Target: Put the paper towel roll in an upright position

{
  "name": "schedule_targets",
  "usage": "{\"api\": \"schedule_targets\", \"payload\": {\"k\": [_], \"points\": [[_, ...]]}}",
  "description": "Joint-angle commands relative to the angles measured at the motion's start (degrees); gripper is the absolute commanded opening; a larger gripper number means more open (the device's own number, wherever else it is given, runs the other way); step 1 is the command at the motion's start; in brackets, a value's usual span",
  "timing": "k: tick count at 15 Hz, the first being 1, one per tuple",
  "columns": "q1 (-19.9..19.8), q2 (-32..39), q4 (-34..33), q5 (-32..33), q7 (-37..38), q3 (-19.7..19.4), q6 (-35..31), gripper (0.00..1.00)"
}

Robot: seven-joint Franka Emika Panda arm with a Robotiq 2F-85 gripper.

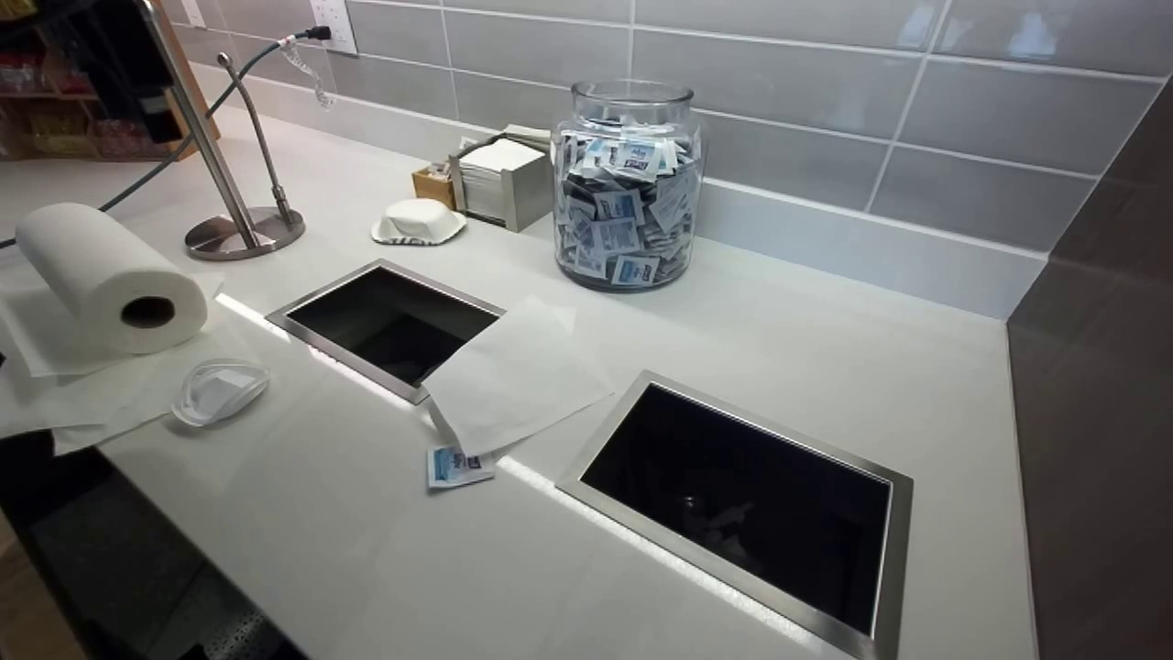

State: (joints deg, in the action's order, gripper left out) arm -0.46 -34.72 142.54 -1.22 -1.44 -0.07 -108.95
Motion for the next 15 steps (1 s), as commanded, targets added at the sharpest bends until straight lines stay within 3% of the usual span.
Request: {"api": "schedule_targets", "payload": {"k": [1, 9, 15], "points": [[0.2, 0.03, -0.12, 0.12, 0.09, -0.18, 0.14, 1.0], [1.18, -0.33, 8.59, -13.61, -3.93, -5.7, 4.49, 1.0], [1.6, 1.09, 17.64, -26.35, -16.01, -11.47, 3.35, 1.0]]}}
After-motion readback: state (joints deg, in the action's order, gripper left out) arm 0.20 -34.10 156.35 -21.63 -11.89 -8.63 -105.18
